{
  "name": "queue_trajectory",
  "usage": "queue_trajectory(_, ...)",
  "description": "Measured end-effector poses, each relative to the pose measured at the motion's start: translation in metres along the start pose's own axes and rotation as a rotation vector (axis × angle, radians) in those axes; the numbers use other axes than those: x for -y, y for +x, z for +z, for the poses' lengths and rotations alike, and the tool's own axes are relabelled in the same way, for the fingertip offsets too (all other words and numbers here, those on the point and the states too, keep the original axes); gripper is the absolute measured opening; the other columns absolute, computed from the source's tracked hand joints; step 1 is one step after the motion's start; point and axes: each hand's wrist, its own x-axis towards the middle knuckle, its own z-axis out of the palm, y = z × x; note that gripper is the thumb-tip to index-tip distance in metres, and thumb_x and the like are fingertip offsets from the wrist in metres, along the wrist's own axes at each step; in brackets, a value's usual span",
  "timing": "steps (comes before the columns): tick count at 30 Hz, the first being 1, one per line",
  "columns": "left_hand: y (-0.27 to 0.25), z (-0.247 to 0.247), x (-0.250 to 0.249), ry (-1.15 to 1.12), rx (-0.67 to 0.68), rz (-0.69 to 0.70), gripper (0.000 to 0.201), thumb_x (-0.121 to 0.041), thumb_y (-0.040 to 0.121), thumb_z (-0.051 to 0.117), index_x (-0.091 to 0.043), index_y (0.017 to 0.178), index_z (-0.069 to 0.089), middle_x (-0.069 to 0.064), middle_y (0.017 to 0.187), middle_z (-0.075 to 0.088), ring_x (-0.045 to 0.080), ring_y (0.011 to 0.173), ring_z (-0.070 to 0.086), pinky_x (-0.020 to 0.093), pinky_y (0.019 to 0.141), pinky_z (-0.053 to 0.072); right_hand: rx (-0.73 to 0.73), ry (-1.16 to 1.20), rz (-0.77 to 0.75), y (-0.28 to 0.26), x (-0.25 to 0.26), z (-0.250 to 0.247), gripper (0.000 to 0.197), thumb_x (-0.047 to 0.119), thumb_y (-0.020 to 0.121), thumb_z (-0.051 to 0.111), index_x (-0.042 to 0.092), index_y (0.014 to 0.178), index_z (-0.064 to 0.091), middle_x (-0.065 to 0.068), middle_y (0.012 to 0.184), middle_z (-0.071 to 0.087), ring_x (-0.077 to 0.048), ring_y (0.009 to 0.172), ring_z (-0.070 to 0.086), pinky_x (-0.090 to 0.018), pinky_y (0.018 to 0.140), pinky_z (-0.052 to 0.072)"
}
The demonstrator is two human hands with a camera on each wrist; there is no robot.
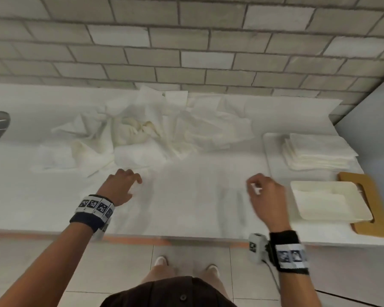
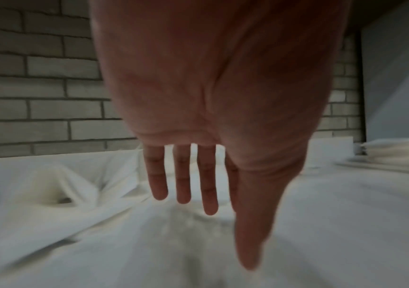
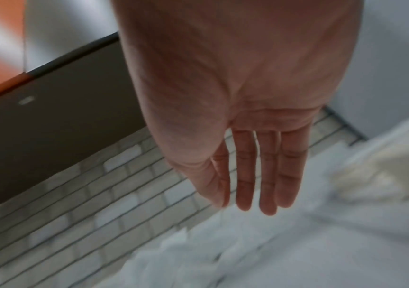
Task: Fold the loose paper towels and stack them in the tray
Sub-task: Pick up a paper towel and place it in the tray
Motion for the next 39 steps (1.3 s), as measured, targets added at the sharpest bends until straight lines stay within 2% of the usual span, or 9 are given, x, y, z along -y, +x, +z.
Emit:
queue_trajectory(4, -0.002, 0.027, 0.048, -0.142, 0.079, 0.078, 0.055, -0.022, 0.078, 0.090, -0.038, 0.122, 0.060, -0.013, 0.137, 0.042, 0.019, 0.122, 0.043, 0.043, 0.101, 0.045, 0.289, 0.136, -0.011, -0.017, 0.087, 0.105, 0.006, 0.040, 0.095, 0.071, 0.036, 0.096, 0.067, 0.015, 0.099, 0.075, -0.008, 0.087, 0.071, -0.040, 0.079, 0.062)
queue_trajectory(10, 0.009, 0.041, 0.048, -0.374, -0.098, 0.162, 0.018, -0.031, 0.093, 0.078, -0.025, 0.108, 0.070, -0.005, 0.115, 0.063, 0.022, 0.109, 0.056, 0.043, 0.095, 0.047, 0.568, 0.297, 0.077, -0.042, 0.192, 0.208, 0.085, 0.089, 0.068, 0.071, 0.036, 0.133, 0.057, 0.015, 0.123, 0.065, -0.009, 0.114, 0.060, -0.036, 0.097, 0.055)
queue_trajectory(15, -0.001, 0.033, 0.055, -0.726, -0.359, 0.192, 0.012, -0.030, 0.097, 0.075, -0.030, 0.102, 0.064, -0.014, 0.098, 0.071, 0.007, 0.096, 0.066, 0.028, 0.085, 0.051, 0.322, 0.485, 0.161, -0.031, 0.206, 0.227, 0.019, 0.031, 0.094, 0.083, 0.023, 0.095, 0.066, 0.012, 0.087, 0.068, 0.001, 0.075, 0.062, -0.020, 0.073, 0.046)
queue_trajectory(18, -0.012, 0.036, 0.087, -0.689, -0.495, 0.040, 0.021, -0.030, 0.095, 0.078, -0.032, 0.109, 0.063, -0.015, 0.099, 0.069, 0.008, 0.097, 0.063, 0.027, 0.087, 0.050, 0.204, 0.435, 0.083, -0.013, 0.190, 0.197, 0.012, 0.026, 0.099, 0.079, 0.018, 0.103, 0.071, 0.007, 0.096, 0.075, -0.009, 0.086, 0.067, -0.006, 0.074, 0.043)
queue_trajectory(22, -0.015, 0.045, 0.105, -0.541, -0.364, 0.043, 0.038, -0.039, 0.093, 0.078, -0.029, 0.128, 0.064, -0.010, 0.125, 0.065, 0.019, 0.117, 0.055, 0.037, 0.099, 0.046, 0.103, 0.248, -0.094, 0.011, 0.171, 0.136, 0.009, 0.018, 0.103, 0.073, 0.018, 0.111, 0.077, -0.004, 0.103, 0.076, -0.018, 0.094, 0.071, -0.022, 0.082, 0.048)
queue_trajectory(25, -0.001, 0.049, 0.092, -0.372, -0.150, 0.077, 0.072, -0.048, 0.090, 0.078, -0.033, 0.153, 0.046, -0.006, 0.149, 0.050, 0.023, 0.135, 0.042, 0.044, 0.106, 0.040, 0.186, 0.219, -0.275, 0.016, 0.178, 0.085, 0.020, 0.009, 0.100, 0.074, 0.026, 0.110, 0.079, 0.009, 0.104, 0.076, -0.001, 0.097, 0.070, -0.012, 0.088, 0.048)
queue_trajectory(32, 0.026, 0.034, 0.081, -0.205, -0.099, 0.123, 0.043, -0.045, 0.082, 0.085, -0.036, 0.117, 0.061, -0.007, 0.132, 0.041, 0.020, 0.128, 0.038, 0.043, 0.109, 0.035, 0.444, 0.199, -0.353, -0.004, 0.203, 0.039, 0.009, 0.034, 0.100, 0.078, 0.031, 0.108, 0.073, 0.027, 0.096, 0.073, 0.003, 0.094, 0.069, -0.009, 0.079, 0.044)
queue_trajectory(35, 0.035, 0.030, 0.076, -0.287, -0.030, 0.113, 0.067, -0.039, 0.081, 0.087, -0.035, 0.136, 0.051, -0.004, 0.149, 0.043, 0.026, 0.141, 0.038, 0.047, 0.113, 0.034, 0.506, 0.237, -0.319, -0.012, 0.197, 0.052, 0.011, 0.033, 0.099, 0.080, 0.030, 0.108, 0.076, 0.028, 0.095, 0.072, 0.002, 0.093, 0.068, -0.010, 0.079, 0.044)
queue_trajectory(39, 0.046, 0.014, 0.063, -0.287, -0.012, 0.092, 0.064, -0.035, 0.078, 0.089, -0.032, 0.132, 0.055, -0.004, 0.129, 0.060, 0.024, 0.125, 0.056, 0.041, 0.104, 0.033, 0.641, 0.310, -0.288, -0.020, 0.203, 0.064, 0.008, 0.030, 0.098, 0.080, 0.030, 0.107, 0.077, 0.024, 0.095, 0.074, -0.004, 0.092, 0.070, -0.015, 0.080, 0.046)
